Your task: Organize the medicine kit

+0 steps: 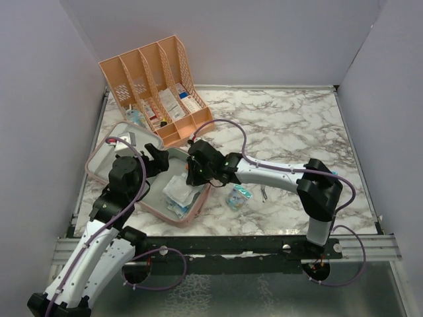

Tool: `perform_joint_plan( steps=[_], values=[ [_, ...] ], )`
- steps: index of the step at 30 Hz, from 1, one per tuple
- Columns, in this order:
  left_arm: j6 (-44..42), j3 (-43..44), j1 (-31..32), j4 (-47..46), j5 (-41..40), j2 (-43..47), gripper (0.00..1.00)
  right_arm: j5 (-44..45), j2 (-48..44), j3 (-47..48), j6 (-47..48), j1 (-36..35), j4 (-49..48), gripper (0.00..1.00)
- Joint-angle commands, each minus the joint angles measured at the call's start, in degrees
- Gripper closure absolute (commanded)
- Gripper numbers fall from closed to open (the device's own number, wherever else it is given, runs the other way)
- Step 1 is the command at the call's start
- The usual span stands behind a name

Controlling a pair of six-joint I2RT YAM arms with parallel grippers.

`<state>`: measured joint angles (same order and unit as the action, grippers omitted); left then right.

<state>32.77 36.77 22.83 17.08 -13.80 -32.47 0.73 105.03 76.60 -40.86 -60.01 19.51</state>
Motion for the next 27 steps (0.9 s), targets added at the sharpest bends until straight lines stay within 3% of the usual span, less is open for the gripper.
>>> perform_joint_plan(
  steps=[1,11,16,18,27],
  values=[
    [5.4,-2.3,-0.2,1.1,0.1,-0.6,0.23,-0.7,3.8,4.6,0.4,-0.8,0.7,0.99],
    [7.8,-2.9,-0.2,2.5,-0.8,-2.8,0.23,-6.0,5.6,5.8,3.2,-1.9,6.4,0.97],
    [8.1,-2.0,-0.2,5.3,-0.7,-5.5,0.23,-7.7,3.8,4.8,3.5,-1.9,7.7,0.7],
    [8.2,-1.6,-0.2,6.4,-0.6,-5.8,0.23,-6.0,3.2,5.2,3.0,-2.0,8.2,0.64],
    [8.5,-0.1,-0.2,7.9,1.7,-6.2,0.23,-4.9,-0.1,3.5,13.8,-2.0,4.0,0.65]
  ],
)
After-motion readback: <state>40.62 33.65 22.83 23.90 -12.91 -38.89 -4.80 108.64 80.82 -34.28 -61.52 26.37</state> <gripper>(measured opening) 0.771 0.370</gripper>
